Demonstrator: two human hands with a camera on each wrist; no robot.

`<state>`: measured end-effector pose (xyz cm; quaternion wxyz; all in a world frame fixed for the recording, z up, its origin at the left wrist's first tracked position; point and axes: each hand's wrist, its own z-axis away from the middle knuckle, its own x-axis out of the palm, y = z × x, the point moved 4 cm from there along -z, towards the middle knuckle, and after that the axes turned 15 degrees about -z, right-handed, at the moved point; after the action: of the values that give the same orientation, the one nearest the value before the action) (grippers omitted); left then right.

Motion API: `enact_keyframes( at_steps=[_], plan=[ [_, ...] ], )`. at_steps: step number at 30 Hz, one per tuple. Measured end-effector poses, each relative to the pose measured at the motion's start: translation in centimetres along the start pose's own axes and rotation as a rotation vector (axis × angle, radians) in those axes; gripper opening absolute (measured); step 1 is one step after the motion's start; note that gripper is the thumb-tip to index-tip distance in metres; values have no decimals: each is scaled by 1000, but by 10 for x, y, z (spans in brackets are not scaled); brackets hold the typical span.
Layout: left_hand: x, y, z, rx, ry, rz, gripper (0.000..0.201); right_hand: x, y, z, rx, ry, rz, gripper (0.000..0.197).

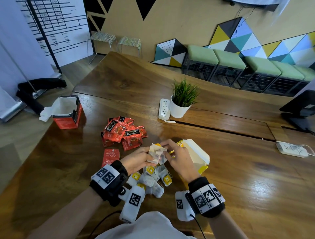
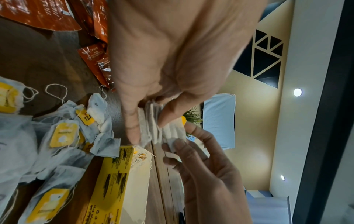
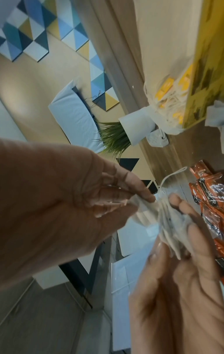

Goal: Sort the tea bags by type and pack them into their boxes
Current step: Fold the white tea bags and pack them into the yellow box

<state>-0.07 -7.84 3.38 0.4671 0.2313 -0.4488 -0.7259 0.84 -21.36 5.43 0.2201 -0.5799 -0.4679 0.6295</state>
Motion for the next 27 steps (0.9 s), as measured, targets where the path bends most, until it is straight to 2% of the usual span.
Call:
enact_keyframes(
  at_steps=[3,7,10,16,22,24,27],
  plan=[
    [-1,-1,-2,1,20,-30,36,2,0,1,18,-55,-46,39],
    [2,1,-1,10,15,-58,31,10,-2,5,-37,-131,176,54],
    [4,3,0,12,7,-87,28,11,-5,7,-74,-100,272,47],
    [2,2,1,7,17,-93,31,3,-9,6,-82,47,57,35],
    [3,3,2,29,0,-103,28,20,-6,11,-113,-102,150,32],
    [3,3,4,26,-1,-99,27,19,-4,10,-92,-113,206,31],
    [2,2,4,21,-3,-101,26,16,-7,11,-110,-73,281,19]
  ],
)
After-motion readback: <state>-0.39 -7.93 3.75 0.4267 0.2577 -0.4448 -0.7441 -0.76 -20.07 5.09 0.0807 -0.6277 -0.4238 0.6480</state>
